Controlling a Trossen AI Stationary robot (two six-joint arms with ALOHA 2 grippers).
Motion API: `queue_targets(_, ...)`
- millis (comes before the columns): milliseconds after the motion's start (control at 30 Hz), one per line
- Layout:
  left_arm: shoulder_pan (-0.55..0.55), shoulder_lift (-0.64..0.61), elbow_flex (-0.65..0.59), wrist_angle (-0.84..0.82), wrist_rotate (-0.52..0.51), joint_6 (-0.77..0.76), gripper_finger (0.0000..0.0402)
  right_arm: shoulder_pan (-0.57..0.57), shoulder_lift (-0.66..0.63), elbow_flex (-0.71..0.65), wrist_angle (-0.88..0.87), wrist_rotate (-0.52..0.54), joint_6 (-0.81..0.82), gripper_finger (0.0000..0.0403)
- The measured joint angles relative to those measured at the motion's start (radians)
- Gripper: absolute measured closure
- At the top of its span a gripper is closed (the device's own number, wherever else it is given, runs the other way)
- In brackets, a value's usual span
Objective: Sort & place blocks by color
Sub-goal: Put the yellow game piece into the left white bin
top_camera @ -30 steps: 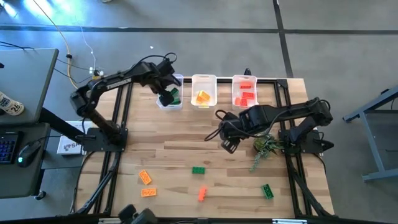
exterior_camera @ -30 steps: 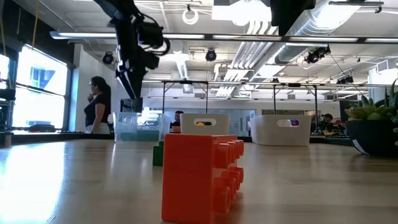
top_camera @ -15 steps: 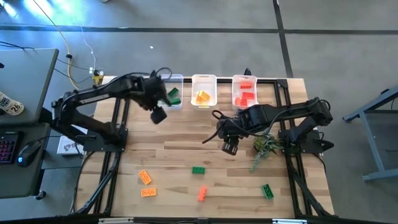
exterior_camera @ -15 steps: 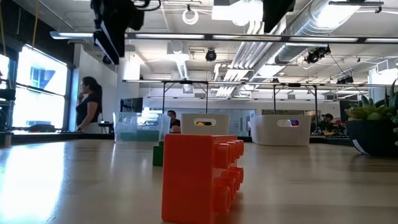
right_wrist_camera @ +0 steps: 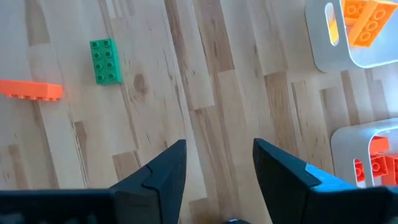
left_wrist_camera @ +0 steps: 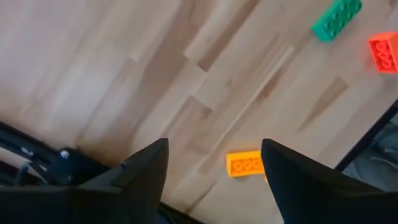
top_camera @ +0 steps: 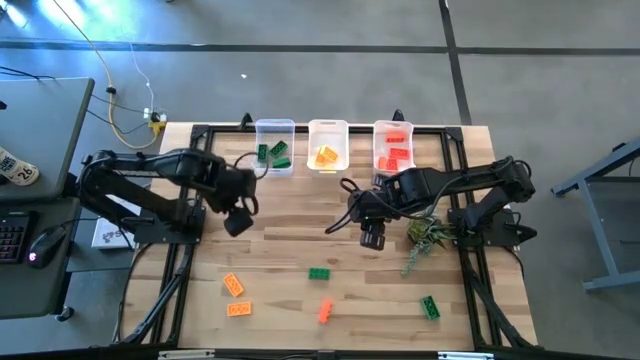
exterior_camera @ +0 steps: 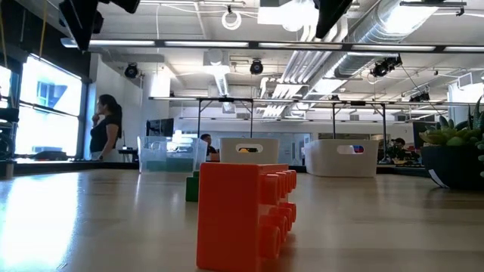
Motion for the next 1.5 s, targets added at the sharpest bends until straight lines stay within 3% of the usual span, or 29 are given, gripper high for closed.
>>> queue_targets(400, -0.274, 0.002, 0.0, 0.033, -0.002, -0.214, 0.0143, 0.0, 0.0, 0.0, 0.006, 0.0, -0.008, 0.0231)
queue_targets(900, -0.716, 0.159, -0.001, 0.201, -0.249, -0.318, 0.0143, 0.001, 0.0, 0.0, 0.025, 0.001, -0.021, 0.0231)
queue_targets(1133, -0.806, 0.29, -0.001, 0.289, -0.264, -0.319, 0.0143, 0.001, 0.0, 0.0, 0.046, 0.001, -0.025, 0.0231)
queue_targets(1500, -0.852, 0.484, -0.001, 0.403, -0.253, -0.317, 0.0148, 0.001, 0.0, 0.0, 0.051, 0.001, -0.024, 0.0231)
